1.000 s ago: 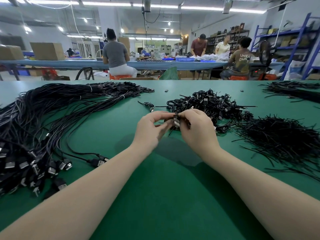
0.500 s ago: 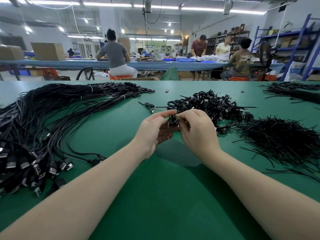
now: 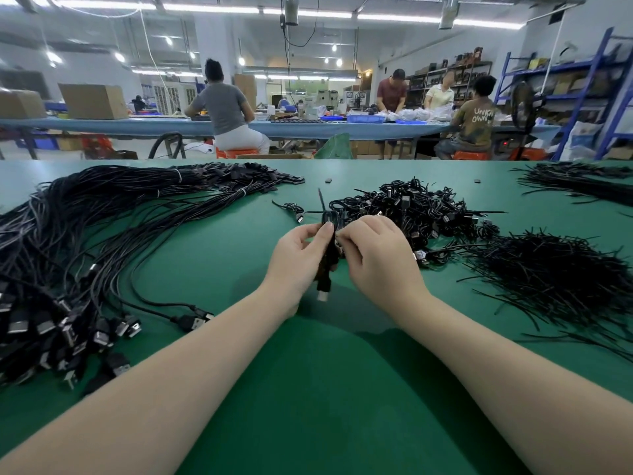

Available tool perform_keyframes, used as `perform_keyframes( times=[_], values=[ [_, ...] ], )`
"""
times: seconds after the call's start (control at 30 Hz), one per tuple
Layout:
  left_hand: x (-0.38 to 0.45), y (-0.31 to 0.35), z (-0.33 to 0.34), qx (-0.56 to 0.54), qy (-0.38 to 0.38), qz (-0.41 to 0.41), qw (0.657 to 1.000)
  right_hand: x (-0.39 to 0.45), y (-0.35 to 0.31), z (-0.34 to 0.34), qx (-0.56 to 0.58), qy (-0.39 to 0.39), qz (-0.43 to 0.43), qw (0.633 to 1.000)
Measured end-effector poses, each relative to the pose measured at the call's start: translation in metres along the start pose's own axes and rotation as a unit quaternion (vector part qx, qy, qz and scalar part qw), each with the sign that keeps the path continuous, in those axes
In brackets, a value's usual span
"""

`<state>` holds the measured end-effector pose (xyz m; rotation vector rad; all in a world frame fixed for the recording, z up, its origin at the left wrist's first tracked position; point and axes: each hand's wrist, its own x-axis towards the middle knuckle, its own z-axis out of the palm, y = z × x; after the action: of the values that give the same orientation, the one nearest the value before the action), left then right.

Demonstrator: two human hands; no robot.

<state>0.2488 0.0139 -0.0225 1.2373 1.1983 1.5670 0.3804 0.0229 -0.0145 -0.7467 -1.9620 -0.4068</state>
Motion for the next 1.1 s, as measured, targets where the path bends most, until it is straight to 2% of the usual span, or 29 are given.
perform_keyframes(
  times=[0.07,0.13,0.2,0.3,0.4,0.47,0.57,0.6,0.67,0.73,0.77,0.83,0.87,0.9,0.93,1.0,1.1],
  values=[
    [0.001,0.004,-0.002,-0.100,-0.035,-0.104,0.989,0.002,0.000,-0.001,-0.055,-0.017,-0.057,0.997],
    [0.002,0.009,-0.008,-0.173,-0.101,-0.190,0.961,0.002,0.000,-0.004,-0.095,-0.025,-0.101,0.990],
    [0.004,0.008,-0.014,-0.179,-0.132,-0.189,0.956,0.004,-0.004,-0.006,-0.090,-0.034,-0.091,0.991],
    [0.007,0.003,-0.013,-0.080,-0.043,-0.094,0.991,0.018,-0.014,-0.012,-0.035,-0.061,-0.015,0.997],
    [0.005,-0.006,-0.007,0.062,0.035,-0.020,0.997,0.055,0.000,-0.020,-0.088,-0.058,-0.001,0.994],
    [-0.001,-0.012,-0.004,0.161,0.033,0.037,0.986,0.090,0.025,-0.028,-0.193,-0.093,0.037,0.976],
    [0.001,-0.007,-0.002,0.278,0.039,0.097,0.955,0.123,0.055,-0.033,-0.327,-0.176,0.182,0.911],
    [0.010,-0.001,-0.006,0.300,0.046,0.091,0.949,0.126,0.055,-0.030,-0.333,-0.198,0.217,0.896],
    [0.032,0.016,-0.027,0.365,0.059,0.047,0.928,0.122,0.039,-0.018,-0.289,-0.223,0.210,0.907],
    [0.051,0.034,-0.064,0.476,0.078,-0.009,0.876,0.094,0.012,0.001,-0.196,-0.247,0.171,0.934],
    [0.056,0.041,-0.086,0.552,0.091,-0.031,0.828,0.073,-0.003,0.011,-0.149,-0.268,0.163,0.938],
    [0.059,0.050,-0.133,0.705,0.115,-0.081,0.696,0.029,-0.029,0.026,-0.085,-0.315,0.157,0.932],
    [0.058,0.053,-0.155,0.747,0.124,-0.122,0.642,0.011,-0.037,0.031,-0.056,-0.328,0.160,0.929],
    [0.057,0.054,-0.174,0.760,0.138,-0.170,0.612,-0.001,-0.040,0.035,-0.026,-0.324,0.168,0.931],
    [0.053,0.054,-0.189,0.764,0.142,-0.215,0.592,-0.007,-0.039,0.038,0.002,-0.311,0.184,0.932],
    [0.046,0.053,-0.213,0.781,0.118,-0.252,0.559,-0.008,-0.033,0.039,0.036,-0.293,0.200,0.934],
    [0.046,0.045,-0.243,0.813,0.103,-0.192,0.540,-0.008,-0.030,0.039,0.044,-0.300,0.192,0.933]
  ],
)
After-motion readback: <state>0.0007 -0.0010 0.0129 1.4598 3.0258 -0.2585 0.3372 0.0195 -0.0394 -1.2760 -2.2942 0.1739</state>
